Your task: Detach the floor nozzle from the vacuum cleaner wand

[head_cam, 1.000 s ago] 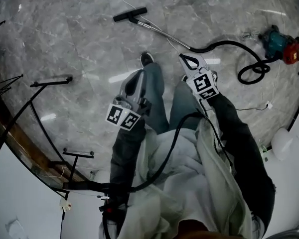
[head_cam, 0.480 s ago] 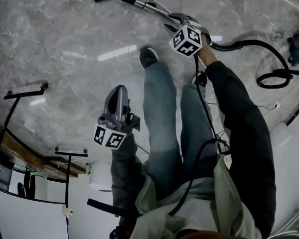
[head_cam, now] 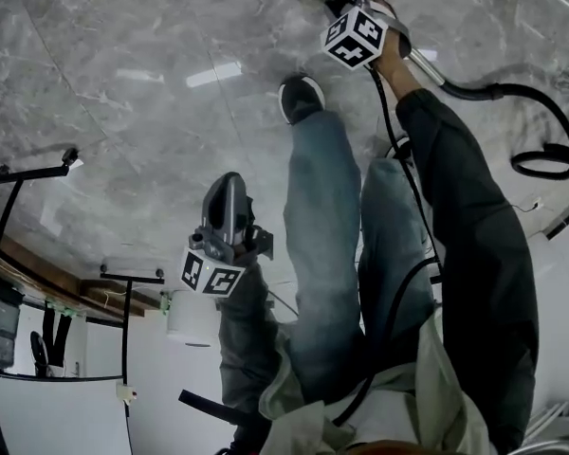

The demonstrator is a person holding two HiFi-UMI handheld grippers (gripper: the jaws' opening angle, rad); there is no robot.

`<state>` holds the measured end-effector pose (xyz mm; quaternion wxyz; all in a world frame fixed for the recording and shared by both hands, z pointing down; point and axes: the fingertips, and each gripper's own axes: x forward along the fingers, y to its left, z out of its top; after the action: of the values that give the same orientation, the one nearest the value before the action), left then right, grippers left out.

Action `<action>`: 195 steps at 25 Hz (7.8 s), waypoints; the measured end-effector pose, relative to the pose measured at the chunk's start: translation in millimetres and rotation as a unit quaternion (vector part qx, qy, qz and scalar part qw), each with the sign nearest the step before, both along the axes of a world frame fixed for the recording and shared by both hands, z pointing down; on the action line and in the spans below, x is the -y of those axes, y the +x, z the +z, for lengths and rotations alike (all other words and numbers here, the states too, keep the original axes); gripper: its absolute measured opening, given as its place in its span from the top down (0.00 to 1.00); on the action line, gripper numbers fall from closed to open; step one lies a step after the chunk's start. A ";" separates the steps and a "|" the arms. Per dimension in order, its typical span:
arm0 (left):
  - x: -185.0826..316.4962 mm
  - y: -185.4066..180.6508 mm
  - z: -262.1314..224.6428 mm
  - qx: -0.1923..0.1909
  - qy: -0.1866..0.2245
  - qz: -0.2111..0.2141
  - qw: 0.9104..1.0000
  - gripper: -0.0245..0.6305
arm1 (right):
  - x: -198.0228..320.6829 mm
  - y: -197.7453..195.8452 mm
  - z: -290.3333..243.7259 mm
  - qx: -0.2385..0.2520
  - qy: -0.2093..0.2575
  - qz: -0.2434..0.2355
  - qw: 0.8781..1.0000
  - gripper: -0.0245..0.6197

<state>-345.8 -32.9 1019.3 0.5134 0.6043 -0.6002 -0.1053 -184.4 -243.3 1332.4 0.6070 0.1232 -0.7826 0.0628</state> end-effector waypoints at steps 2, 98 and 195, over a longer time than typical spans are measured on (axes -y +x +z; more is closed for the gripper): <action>2.8 6.5 0.8 -0.008 0.004 0.001 1.000 0.96 | 0.1 0.9 4.2 -0.010 -0.042 0.013 0.999 0.70; 31.0 366.6 -793.4 -0.093 0.522 0.371 0.763 0.86 | -265.9 175.1 -903.5 0.384 -0.073 -0.015 0.920 0.90; -9.7 369.4 -781.5 -0.063 0.512 0.338 0.787 0.85 | -302.6 185.0 -884.7 0.369 -0.042 -0.017 0.928 0.90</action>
<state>23.6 -23.2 237.7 0.1681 0.9346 -0.1818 -0.2553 0.5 59.4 447.7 0.2806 0.0528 -0.9500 0.1265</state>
